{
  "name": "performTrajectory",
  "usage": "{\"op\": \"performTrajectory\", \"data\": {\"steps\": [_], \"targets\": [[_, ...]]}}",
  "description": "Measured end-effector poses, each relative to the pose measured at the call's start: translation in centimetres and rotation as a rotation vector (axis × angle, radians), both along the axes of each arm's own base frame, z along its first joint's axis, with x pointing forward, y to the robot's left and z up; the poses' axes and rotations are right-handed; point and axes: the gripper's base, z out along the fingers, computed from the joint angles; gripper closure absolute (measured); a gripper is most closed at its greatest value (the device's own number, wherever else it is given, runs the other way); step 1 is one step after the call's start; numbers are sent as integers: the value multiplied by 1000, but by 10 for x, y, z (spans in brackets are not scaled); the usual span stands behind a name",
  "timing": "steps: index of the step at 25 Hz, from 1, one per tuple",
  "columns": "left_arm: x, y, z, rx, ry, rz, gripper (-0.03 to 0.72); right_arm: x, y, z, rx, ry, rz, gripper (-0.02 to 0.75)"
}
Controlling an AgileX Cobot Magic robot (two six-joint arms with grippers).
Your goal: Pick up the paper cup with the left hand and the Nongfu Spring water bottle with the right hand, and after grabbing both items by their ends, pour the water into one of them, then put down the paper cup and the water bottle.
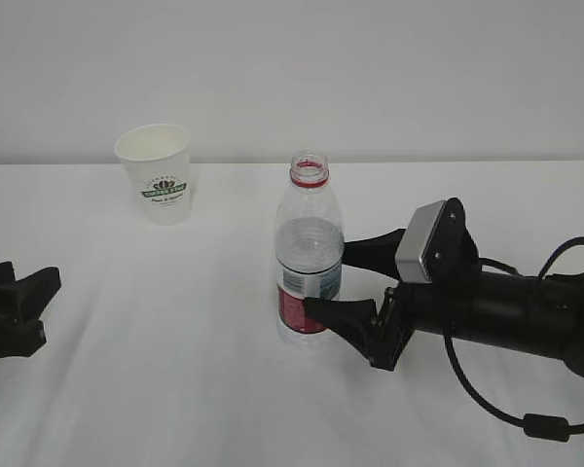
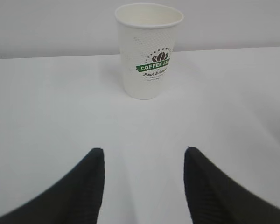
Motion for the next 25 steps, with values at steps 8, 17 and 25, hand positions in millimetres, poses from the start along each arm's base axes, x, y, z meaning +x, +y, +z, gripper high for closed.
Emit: {"op": "performTrajectory", "data": {"steps": [8,17,25], "targets": [[0,0,0,0,0,0,291,3,8,-18,-16,41,30,75],[0,0,0,0,0,0,291,21,22,-12,-21,-12,58,76],[0,1,0,-1,0,9,291,20,45,-24,-15,-4,125,114]]}}
